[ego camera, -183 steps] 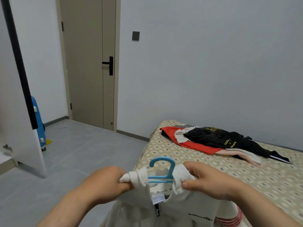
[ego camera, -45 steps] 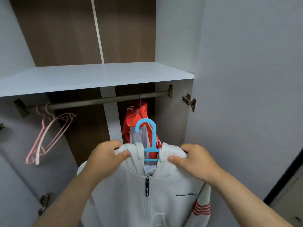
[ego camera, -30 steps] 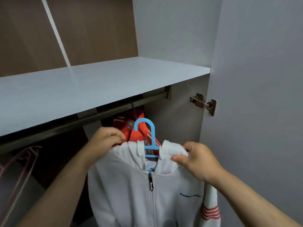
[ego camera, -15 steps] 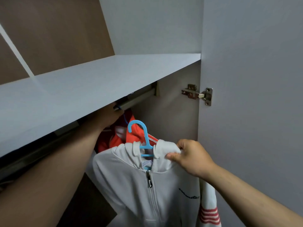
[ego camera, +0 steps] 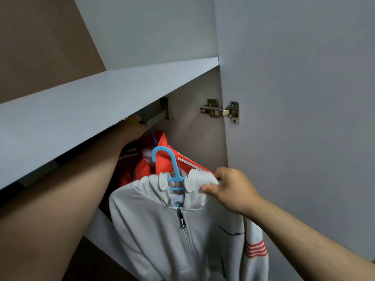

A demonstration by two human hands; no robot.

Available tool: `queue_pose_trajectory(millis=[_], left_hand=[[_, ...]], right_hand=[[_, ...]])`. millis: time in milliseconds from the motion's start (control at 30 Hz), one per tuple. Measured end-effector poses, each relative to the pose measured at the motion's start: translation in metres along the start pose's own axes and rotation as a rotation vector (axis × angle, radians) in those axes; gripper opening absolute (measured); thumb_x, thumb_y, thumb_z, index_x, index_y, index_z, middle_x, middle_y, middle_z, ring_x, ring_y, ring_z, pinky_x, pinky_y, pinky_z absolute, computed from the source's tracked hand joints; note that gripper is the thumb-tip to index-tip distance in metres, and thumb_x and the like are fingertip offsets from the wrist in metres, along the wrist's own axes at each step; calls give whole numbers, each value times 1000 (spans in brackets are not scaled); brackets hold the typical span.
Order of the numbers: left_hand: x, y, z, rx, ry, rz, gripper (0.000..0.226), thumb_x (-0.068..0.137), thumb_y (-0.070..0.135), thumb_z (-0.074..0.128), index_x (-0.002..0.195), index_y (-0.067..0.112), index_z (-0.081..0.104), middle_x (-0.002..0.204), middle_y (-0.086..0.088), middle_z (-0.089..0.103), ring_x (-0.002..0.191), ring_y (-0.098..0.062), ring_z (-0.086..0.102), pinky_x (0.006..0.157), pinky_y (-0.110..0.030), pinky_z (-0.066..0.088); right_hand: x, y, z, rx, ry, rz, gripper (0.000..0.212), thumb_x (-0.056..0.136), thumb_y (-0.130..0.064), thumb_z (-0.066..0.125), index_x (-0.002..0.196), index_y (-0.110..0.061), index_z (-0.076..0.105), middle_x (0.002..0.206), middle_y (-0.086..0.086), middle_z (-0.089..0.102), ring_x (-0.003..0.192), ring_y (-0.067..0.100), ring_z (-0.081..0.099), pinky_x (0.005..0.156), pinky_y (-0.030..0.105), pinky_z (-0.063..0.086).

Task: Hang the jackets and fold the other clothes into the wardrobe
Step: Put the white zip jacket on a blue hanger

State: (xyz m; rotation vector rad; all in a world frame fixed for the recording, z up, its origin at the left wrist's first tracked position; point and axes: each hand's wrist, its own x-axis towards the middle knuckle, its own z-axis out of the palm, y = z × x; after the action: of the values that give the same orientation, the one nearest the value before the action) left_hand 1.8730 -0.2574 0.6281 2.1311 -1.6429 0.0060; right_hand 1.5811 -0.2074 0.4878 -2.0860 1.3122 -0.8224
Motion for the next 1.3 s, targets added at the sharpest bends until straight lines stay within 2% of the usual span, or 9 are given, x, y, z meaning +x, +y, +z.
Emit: queue_pose_trajectory(millis=[267, 400, 533, 700, 767, 833, 867, 1033, 1300], left_hand=[[37, 18, 19, 6, -19, 38, 35, 91, 32, 63, 90, -1, 71, 99, -26, 68, 98, -35, 65, 86, -37, 48], [45, 22, 24, 25, -50, 32, 42, 94, 37, 60, 102, -3, 69, 109, -28, 66, 105, -38, 62, 92, -41, 47], [37, 26, 19, -7, -57, 50, 40, 96, 30, 57, 102, -8, 66, 107, -30, 65, 104, -39, 61, 88, -40, 45], [-9, 30, -7, -124, -3, 74, 22, 98, 25, 56, 90, 7, 64, 98, -16, 61, 96, -27, 56, 82, -33, 37], [-26, 17, -19, -56, -51, -7, 33, 100, 25, 51, 106, -4, 65, 109, -25, 64, 103, -37, 59, 78, -35, 36], [-40, -5, -28, 22, -72, -72, 35, 100, 24, 50, 114, -6, 63, 108, -23, 64, 96, -36, 60, 68, -30, 32], [-45, -16, -29, 57, -82, -95, 35, 101, 24, 49, 114, -6, 62, 106, -22, 63, 91, -34, 60, 67, -29, 31], [-56, -39, -19, 346, -34, -77, 30, 100, 27, 47, 107, -1, 57, 115, -30, 60, 104, -43, 60, 72, -33, 33], [-53, -39, -20, 376, -53, -61, 26, 97, 23, 52, 107, 0, 58, 115, -27, 61, 105, -42, 60, 72, -30, 32]], right_hand=[[9, 3, -9, -60, 59, 23, 49, 74, -55, 77, 66, -20, 44, 61, -5, 48, 60, 15, 45, 51, 31, 31], [13, 4, -10, -75, 62, 35, 45, 75, -54, 75, 68, -20, 46, 63, -7, 49, 65, 19, 48, 51, 31, 32], [18, 3, -7, -77, 72, 53, 49, 75, -52, 77, 64, -20, 42, 59, -7, 45, 57, 9, 42, 47, 30, 25], [29, 0, -3, -34, 76, 56, 52, 73, -49, 80, 60, -19, 40, 56, -6, 43, 55, 9, 40, 47, 31, 24], [39, -4, -1, -6, 84, 42, 52, 71, -47, 82, 58, -20, 39, 55, -6, 42, 53, 8, 39, 47, 30, 24], [48, -14, 6, 25, 85, 30, 52, 70, -45, 84, 57, -21, 40, 54, -7, 42, 52, 7, 39, 47, 29, 25], [52, -20, 10, 35, 86, 24, 51, 69, -45, 84, 56, -21, 41, 53, -7, 42, 52, 6, 39, 47, 29, 24], [77, -53, 34, 90, 47, 38, 48, 71, -47, 82, 61, -16, 46, 56, -5, 48, 53, 10, 44, 47, 27, 26], [98, -84, 55, 119, 15, 99, 42, 79, -46, 74, 64, -21, 43, 69, -2, 52, 72, 23, 52, 59, 28, 32]])
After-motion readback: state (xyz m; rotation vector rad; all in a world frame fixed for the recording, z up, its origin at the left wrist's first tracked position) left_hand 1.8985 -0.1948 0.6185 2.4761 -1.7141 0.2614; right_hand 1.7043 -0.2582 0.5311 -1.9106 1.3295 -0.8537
